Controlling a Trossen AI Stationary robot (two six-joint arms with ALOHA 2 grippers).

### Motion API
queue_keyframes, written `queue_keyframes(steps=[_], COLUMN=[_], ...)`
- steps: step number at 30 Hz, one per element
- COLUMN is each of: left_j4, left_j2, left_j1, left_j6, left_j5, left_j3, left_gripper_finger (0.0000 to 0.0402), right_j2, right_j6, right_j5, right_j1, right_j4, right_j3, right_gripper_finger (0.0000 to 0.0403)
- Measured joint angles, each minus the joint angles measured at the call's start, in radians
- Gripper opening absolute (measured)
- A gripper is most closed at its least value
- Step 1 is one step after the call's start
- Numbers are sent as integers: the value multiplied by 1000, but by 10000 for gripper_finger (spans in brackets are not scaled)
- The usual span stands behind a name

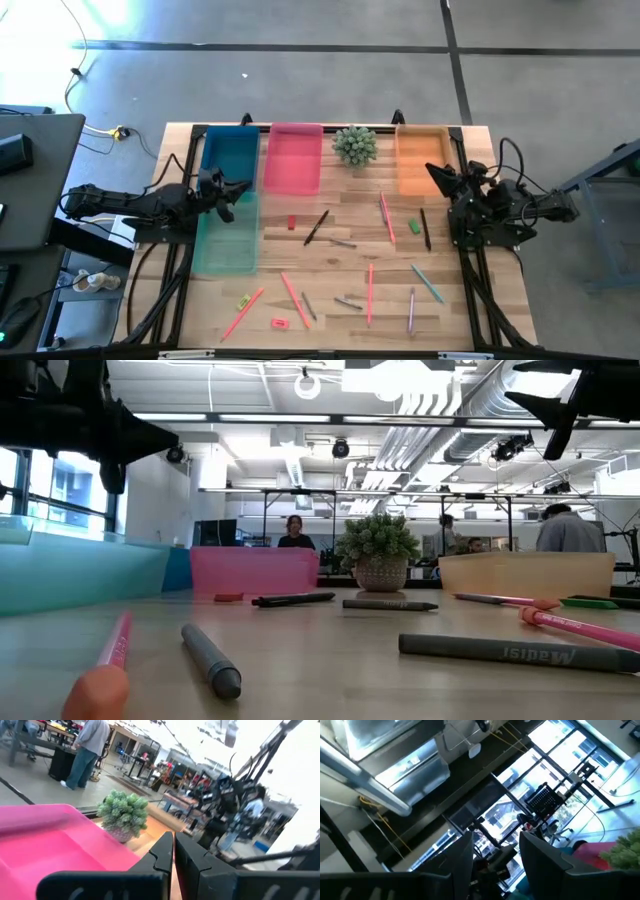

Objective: Sort crayons/erasers/pens/pencils in bins
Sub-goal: Put the pink pencil into the orange bin

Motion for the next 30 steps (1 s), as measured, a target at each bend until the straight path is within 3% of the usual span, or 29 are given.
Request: queue_keyframes(steps=[7,11,17,30], left_j4=[23,23,23,22], left_j2=[0,0,0,0], left_j1=[0,-1,-1,0], left_j6=[-9,-8,-7,-23], left_j5=[1,4,4,4], left_j3=[0,0,0,0], left_gripper_finger=[5,5,5,5], right_j2=[7,87,264,654], right_j6=[12,12,77,463], right_j5=[15,10,4,-91], right_j1=[0,0,0,0], right_j4=[-18,-134,-443,-1199], right_j3=[15,115,319,745], right_gripper_finger=[153,153,153,153])
